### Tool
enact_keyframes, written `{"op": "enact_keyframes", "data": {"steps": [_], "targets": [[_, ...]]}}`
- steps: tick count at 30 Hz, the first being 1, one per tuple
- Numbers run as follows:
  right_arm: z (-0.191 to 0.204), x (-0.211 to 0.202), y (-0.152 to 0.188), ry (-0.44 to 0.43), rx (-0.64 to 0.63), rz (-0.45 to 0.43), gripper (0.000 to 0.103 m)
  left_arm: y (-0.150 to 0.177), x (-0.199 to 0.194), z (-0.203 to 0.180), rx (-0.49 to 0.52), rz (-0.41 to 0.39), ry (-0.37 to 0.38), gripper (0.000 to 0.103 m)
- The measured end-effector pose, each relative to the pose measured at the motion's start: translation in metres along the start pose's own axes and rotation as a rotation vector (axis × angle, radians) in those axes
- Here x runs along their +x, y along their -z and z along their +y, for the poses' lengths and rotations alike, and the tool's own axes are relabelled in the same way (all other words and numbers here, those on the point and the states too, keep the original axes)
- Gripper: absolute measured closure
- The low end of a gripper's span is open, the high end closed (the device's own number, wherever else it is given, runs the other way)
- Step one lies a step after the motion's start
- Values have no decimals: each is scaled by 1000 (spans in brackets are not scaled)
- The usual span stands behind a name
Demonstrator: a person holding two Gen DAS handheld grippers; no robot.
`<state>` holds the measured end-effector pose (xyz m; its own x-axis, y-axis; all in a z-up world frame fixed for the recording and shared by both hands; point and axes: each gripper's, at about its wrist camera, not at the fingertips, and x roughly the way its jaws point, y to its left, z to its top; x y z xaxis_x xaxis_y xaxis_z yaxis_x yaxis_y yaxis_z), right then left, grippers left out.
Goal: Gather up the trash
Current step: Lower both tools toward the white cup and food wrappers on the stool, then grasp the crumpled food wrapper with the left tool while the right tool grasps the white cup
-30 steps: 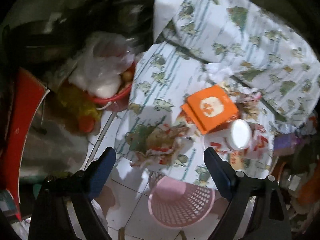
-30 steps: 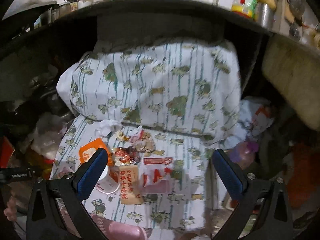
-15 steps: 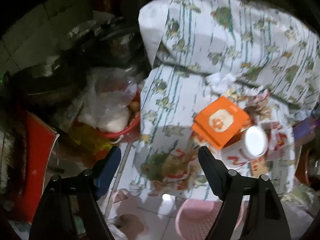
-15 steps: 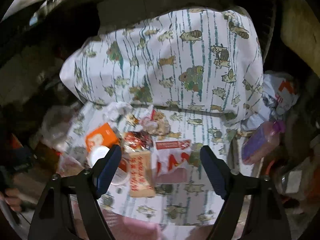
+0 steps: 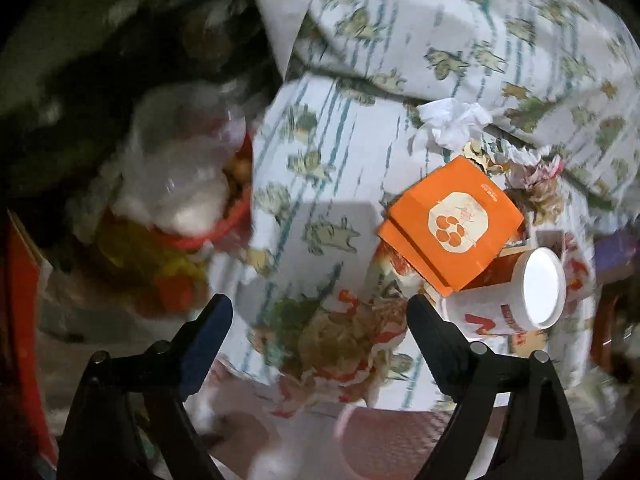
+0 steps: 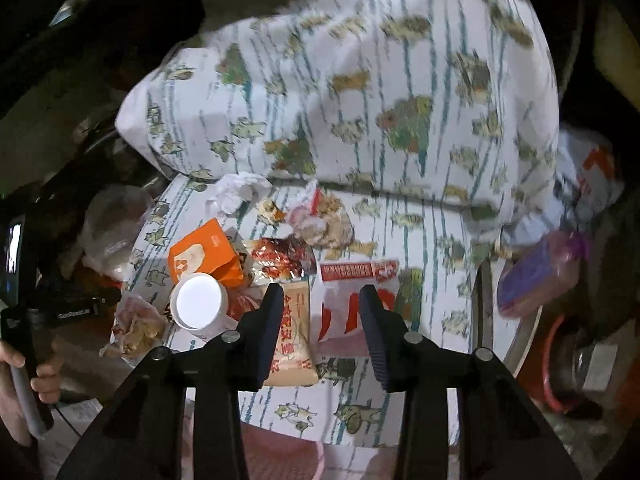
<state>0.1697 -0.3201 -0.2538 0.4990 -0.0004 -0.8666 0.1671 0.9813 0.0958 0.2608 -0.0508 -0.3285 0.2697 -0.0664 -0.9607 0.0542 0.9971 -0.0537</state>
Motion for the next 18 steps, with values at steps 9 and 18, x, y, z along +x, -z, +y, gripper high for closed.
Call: {"op": "enact_keyframes", "data": {"steps": [9,18], "targets": [[-19,7,1,30,75,43,49,7,3,11,2,51,113,13],[-14,8,5,76,20,48,39,27,40,-18,97,153,-21,32]]}}
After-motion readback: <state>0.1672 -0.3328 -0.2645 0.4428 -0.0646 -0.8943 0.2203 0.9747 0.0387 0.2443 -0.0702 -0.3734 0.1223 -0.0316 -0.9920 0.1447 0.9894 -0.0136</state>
